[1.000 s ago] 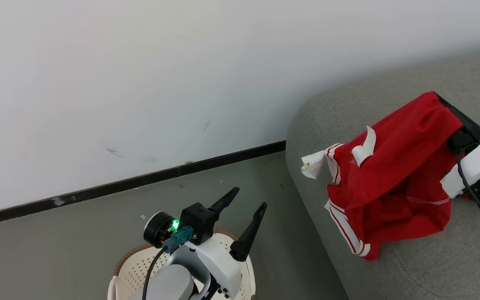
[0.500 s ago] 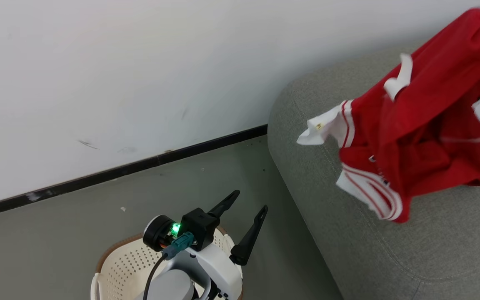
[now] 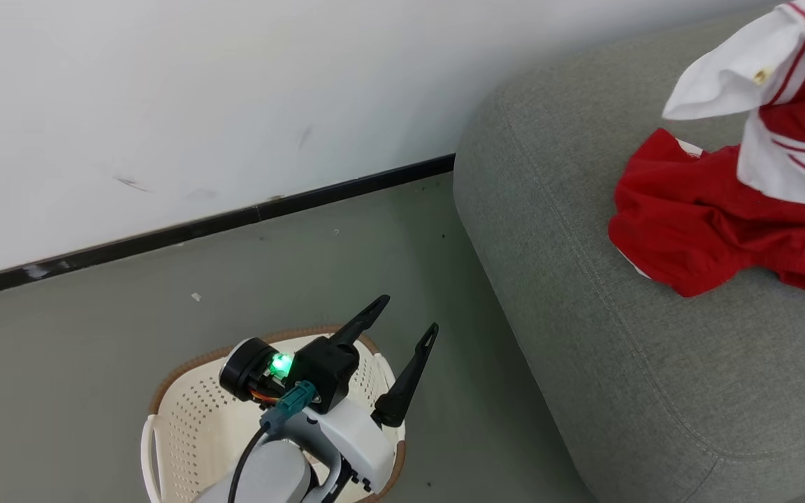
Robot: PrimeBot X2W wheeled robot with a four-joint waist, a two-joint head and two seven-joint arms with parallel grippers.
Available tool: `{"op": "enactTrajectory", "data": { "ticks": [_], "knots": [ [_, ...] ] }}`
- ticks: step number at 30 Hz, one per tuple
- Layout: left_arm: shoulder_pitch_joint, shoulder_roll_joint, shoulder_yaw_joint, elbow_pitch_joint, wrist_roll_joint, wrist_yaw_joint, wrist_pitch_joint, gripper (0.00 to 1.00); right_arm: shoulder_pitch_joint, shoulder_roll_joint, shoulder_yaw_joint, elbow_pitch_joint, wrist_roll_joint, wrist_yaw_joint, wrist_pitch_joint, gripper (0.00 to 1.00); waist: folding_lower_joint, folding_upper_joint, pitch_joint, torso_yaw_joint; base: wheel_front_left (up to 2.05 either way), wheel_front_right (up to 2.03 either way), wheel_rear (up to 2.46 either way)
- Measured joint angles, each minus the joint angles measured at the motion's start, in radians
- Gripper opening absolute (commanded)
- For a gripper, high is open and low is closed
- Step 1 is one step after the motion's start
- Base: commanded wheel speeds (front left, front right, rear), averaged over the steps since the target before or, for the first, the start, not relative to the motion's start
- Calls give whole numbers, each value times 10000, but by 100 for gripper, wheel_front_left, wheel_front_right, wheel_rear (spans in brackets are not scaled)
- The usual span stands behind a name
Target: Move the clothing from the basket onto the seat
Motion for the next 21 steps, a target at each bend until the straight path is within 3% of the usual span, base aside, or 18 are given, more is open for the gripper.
{"op": "enactTrajectory", "data": {
  "ticks": [4, 7, 21],
  "knots": [
    [-184, 136, -15, -372, 251, 48, 128, 100, -314, -257, -485, 502, -188, 0, -17, 0, 0, 0, 340, 99, 0, 0, 0],
    [-309, 217, -38, -621, 408, 125, 215, 100, -329, -311, -268, 800, -378, 0, -19, 0, 0, 0, 586, 178, 0, 0, 0],
    [-761, 487, -207, -1421, 621, 150, 690, 100, 2522, 1009, 259, 2581, -671, 0, -546, 0, 0, 0, 1649, 404, 0, 0, 0]
  ]
}}
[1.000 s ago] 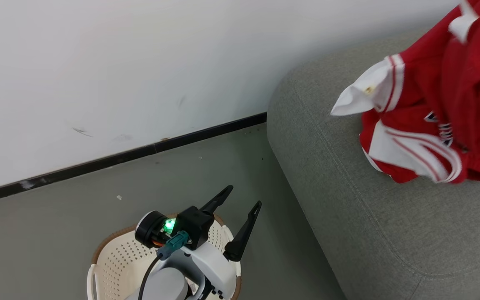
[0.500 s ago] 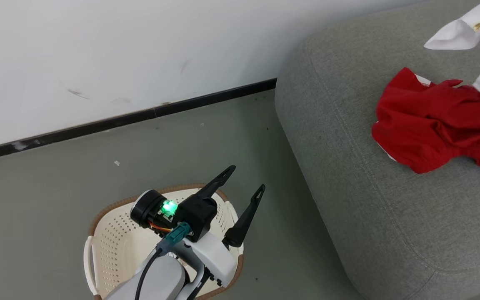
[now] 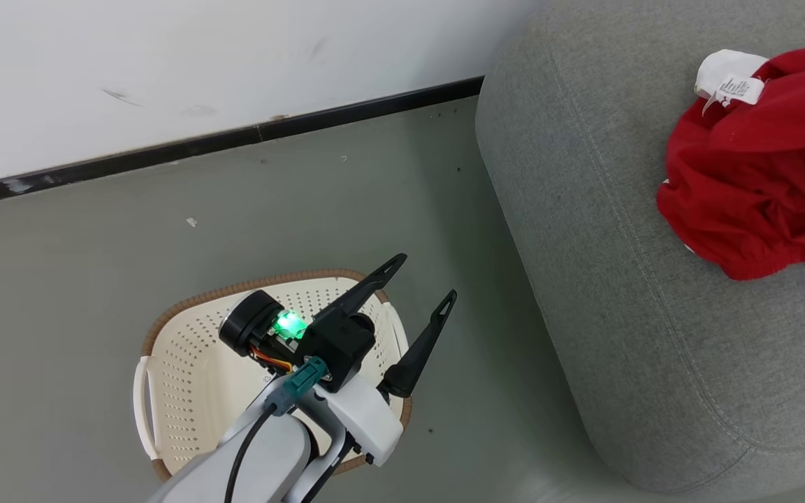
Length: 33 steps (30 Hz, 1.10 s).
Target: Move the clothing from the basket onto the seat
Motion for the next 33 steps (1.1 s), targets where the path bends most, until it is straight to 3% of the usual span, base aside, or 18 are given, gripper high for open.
{"op": "enactTrajectory", "data": {
  "ticks": [9, 19, 22, 24, 33],
  "knots": [
    [-128, 132, -6, -244, 169, 0, 211, 100, 848, 1001, -19, 562, 13, 0, -159, 0, 0, 0, 517, -59, 0, 0, 0],
    [-262, 364, 203, -372, 228, 17, 224, 100, 970, 1490, 50, 171, -449, 0, -182, 0, 0, 0, 755, -350, 0, 0, 0],
    [-260, 368, 226, -366, 222, 29, 222, 100, 1023, 1509, -94, -105, -631, 0, -184, 45, 0, 0, 715, -422, 0, 0, 0],
    [-257, 378, 267, -355, 222, 40, 221, 100, 1179, 1530, -213, -295, -644, 0, -184, 100, 0, 0, 677, -472, 0, 0, 0],
    [-224, 424, 368, -282, 119, 94, 178, 100, 1959, 1632, -500, -878, -823, 0, -186, 100, 0, 0, 507, -704, 0, 0, 0]
  ]
}}
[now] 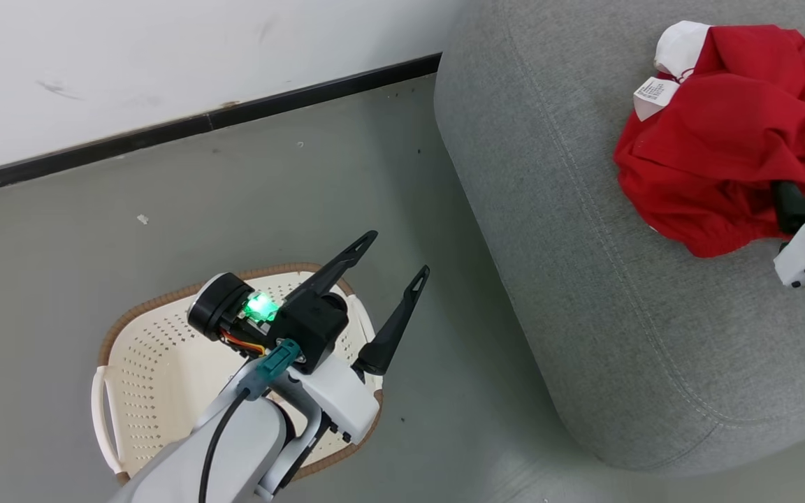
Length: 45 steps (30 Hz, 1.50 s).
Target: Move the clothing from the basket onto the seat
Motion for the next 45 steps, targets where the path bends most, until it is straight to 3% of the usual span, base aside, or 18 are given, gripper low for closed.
{"op": "enactTrajectory", "data": {
  "ticks": [24, 45],
  "knots": [
    [1243, 313, 1273, 499, -878, 694, -878, 100, 2292, 238, -863, -3051, -740, 0, -40, 100, 0, 0, -1077, -684, 0, 0, 0],
    [3416, 408, 3636, 702, -1657, 2397, -1730, 100, 3014, 1413, -1037, -4380, -1482, 0, -42, 100, 0, 0, -2201, 371, 0, 0, 0]
  ]
}}
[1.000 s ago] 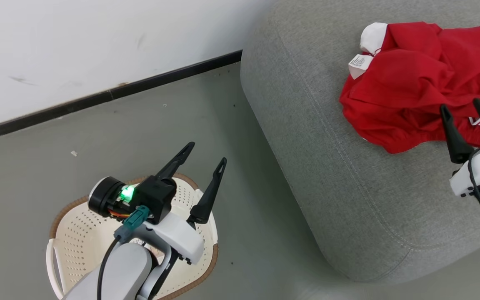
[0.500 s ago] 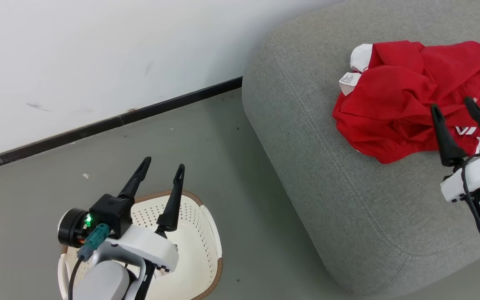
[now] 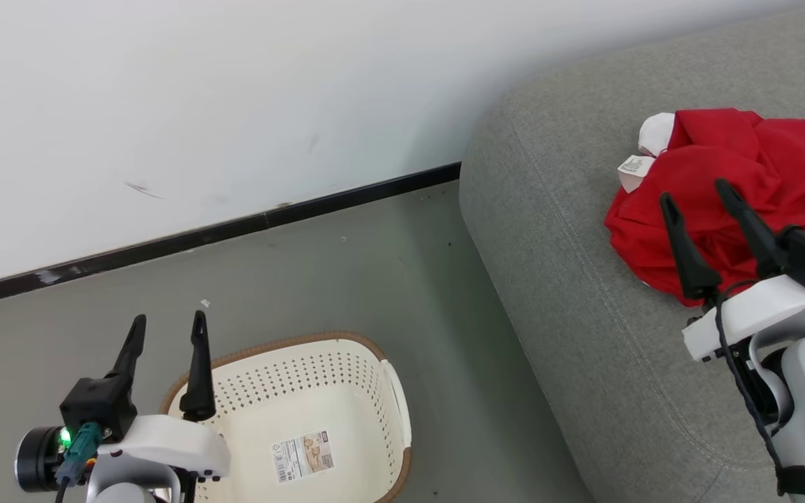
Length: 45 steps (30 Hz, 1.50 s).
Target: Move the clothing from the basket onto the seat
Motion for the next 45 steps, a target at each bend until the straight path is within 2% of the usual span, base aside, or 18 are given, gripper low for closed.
{"op": "enactTrajectory", "data": {
  "ticks": [17, 21, 33, 45],
  "knots": [
    [1151, 272, 842, 6, 36, 637, -75, 100, 1312, 1340, -272, -418, -1095, 0, 0, 100, 0, 0, -843, 1267, 0, 0, 0],
    [1378, 253, 865, 27, 31, 646, -77, 100, 1800, 1641, -447, -545, -1191, 0, 0, 100, 0, 0, -1051, 1531, 0, 0, 0],
    [1539, 105, 692, 163, 21, 573, -77, 100, 3329, 1946, -1193, -696, -1615, 0, 0, 100, 0, 0, -1677, 2172, 0, 0, 0],
    [1624, 69, 483, 322, 35, 481, -75, 100, 4015, 2098, -1534, -1058, -1609, 0, 0, 100, 0, 0, -2009, 2423, 0, 0, 0]
  ]
}}
